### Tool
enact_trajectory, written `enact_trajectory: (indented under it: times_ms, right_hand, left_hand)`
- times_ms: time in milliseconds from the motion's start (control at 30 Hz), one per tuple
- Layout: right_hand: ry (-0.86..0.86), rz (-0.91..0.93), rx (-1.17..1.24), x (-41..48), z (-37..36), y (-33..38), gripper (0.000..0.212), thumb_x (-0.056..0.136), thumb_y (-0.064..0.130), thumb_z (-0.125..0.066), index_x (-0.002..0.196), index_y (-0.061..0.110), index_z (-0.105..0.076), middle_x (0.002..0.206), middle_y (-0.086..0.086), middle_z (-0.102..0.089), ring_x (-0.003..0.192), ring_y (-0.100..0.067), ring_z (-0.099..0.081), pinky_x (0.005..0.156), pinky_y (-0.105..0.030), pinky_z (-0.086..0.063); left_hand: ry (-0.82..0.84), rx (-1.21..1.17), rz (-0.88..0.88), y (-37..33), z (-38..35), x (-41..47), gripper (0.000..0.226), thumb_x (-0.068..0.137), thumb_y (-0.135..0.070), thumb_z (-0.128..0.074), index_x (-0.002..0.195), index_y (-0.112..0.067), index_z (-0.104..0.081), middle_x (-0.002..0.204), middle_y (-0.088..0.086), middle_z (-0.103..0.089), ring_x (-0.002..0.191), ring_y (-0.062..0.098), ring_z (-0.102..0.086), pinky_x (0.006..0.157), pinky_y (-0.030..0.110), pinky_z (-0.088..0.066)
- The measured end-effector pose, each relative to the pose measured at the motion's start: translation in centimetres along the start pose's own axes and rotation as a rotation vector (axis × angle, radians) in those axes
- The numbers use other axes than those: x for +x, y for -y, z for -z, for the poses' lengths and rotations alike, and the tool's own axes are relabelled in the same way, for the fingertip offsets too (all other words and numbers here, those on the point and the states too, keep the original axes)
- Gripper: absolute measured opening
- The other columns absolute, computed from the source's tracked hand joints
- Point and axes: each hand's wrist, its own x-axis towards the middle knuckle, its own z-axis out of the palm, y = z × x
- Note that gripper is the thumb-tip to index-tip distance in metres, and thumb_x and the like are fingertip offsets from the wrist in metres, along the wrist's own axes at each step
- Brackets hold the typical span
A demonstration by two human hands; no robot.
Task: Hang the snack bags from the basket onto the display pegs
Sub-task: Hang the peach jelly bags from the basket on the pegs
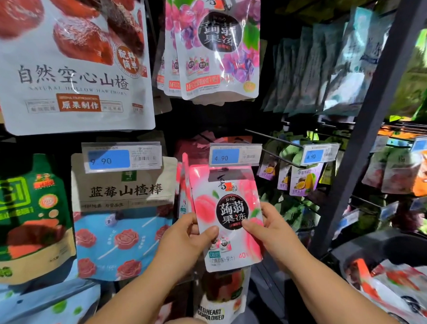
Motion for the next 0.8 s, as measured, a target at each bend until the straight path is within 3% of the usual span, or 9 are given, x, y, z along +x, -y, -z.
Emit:
enact_trajectory:
  times_ms: [100, 200, 300, 367, 433, 533, 600, 700, 800]
  right_hand:
    - [-0.009, 0.002, -0.016, 0.2, -0.5, 0.0, 0.039, 0.08, 0.016, -0.072, 0.116, 0.018, -0.057, 0.107, -0.009, -0.074, 0.099, -0.03, -0.072, 0.088, -0.053, -0.056]
    - [-0.052, -0.008, -0.06, 0.4, -0.9, -0.5, 0.038, 0.077, 0.022, -0.074, 0.112, 0.02, -0.058, 0.105, -0.007, -0.074, 0.098, -0.028, -0.072, 0.09, -0.054, -0.056]
    - [-0.128, 0.016, -0.222, 0.3, -1.0, -1.1, 0.029, 0.084, 0.028, -0.075, 0.108, 0.027, -0.059, 0.106, -0.002, -0.072, 0.102, -0.025, -0.069, 0.091, -0.05, -0.056]
    - [-0.156, 0.033, -0.384, 0.3, -0.9, -1.6, 0.046, 0.078, 0.05, -0.071, 0.117, 0.034, -0.055, 0.118, 0.003, -0.065, 0.108, -0.016, -0.064, 0.093, -0.044, -0.054]
    - [-0.101, 0.013, -0.445, 0.2, -0.8, -2.0, 0.071, 0.074, 0.069, -0.06, 0.137, 0.041, -0.044, 0.138, 0.006, -0.052, 0.123, -0.011, -0.054, 0.103, -0.044, -0.048]
    - [0.068, -0.004, -0.395, 0.4, -0.7, -3.0, 0.089, 0.074, 0.085, -0.049, 0.149, 0.057, -0.011, 0.159, 0.016, -0.028, 0.147, -0.009, -0.028, 0.12, -0.048, -0.027]
    - [0.164, -0.007, -0.29, 0.3, -0.7, -3.0, 0.086, 0.077, 0.076, -0.057, 0.145, 0.066, -0.005, 0.157, 0.023, -0.027, 0.145, -0.004, -0.029, 0.12, -0.044, -0.029]
    - [0.237, -0.04, -0.12, 0.2, -0.3, -2.8, 0.095, 0.074, 0.044, -0.071, 0.143, 0.064, -0.008, 0.149, 0.016, -0.044, 0.131, -0.004, -0.051, 0.103, -0.03, -0.048]
    - [0.248, -0.036, -0.127, 0.4, -0.1, -2.8, 0.097, 0.077, 0.034, -0.073, 0.145, 0.061, -0.009, 0.147, 0.011, -0.048, 0.127, -0.006, -0.055, 0.099, -0.03, -0.051]
  left_hand:
    - [-0.067, 0.079, -0.039, 0.1, -0.1, 0.1, 0.019, 0.084, -0.027, -0.075, 0.087, -0.026, -0.056, 0.059, -0.017, -0.059, 0.052, -0.002, -0.051, 0.051, 0.011, -0.037]
    - [-0.171, 0.161, -0.095, 0.8, -0.6, 0.3, 0.037, 0.078, -0.032, -0.079, 0.096, -0.033, -0.046, 0.079, -0.012, -0.055, 0.075, 0.003, -0.05, 0.063, 0.017, -0.035]
    - [-0.249, 0.262, -0.112, 1.6, -1.5, 0.4, 0.063, 0.077, -0.036, -0.079, 0.124, -0.024, -0.039, 0.111, -0.006, -0.045, 0.109, 0.018, -0.042, 0.083, 0.022, -0.027]
    - [-0.244, 0.26, -0.12, 1.8, -2.0, 0.3, 0.081, 0.081, -0.04, -0.073, 0.144, -0.02, -0.025, 0.139, 0.003, -0.029, 0.132, 0.02, -0.025, 0.103, 0.029, -0.022]
    - [-0.196, 0.199, -0.168, 1.7, -2.4, 0.1, 0.088, 0.089, -0.036, -0.065, 0.15, -0.033, -0.002, 0.157, -0.003, -0.004, 0.14, 0.002, -0.007, 0.113, 0.026, -0.013]
    - [-0.115, 0.186, -0.268, 2.1, -3.0, 0.2, 0.086, 0.097, -0.024, -0.055, 0.14, -0.052, 0.015, 0.159, -0.015, 0.016, 0.122, -0.033, 0.01, 0.095, -0.008, -0.003]
    - [-0.056, 0.231, -0.293, 2.3, -2.9, 0.4, 0.078, 0.101, -0.026, -0.047, 0.135, -0.061, 0.013, 0.154, -0.022, 0.027, 0.124, -0.032, 0.016, 0.094, -0.008, -0.008]
    - [0.014, 0.26, -0.331, 2.8, -2.6, 0.6, 0.067, 0.101, -0.038, -0.042, 0.13, -0.074, 0.006, 0.147, -0.031, 0.036, 0.129, -0.024, 0.018, 0.108, 0.016, -0.017]
    - [0.057, 0.254, -0.319, 3.4, -2.2, 0.6, 0.079, 0.089, -0.055, -0.051, 0.127, -0.079, 0.014, 0.139, -0.038, 0.042, 0.133, -0.017, 0.014, 0.108, 0.021, -0.018]
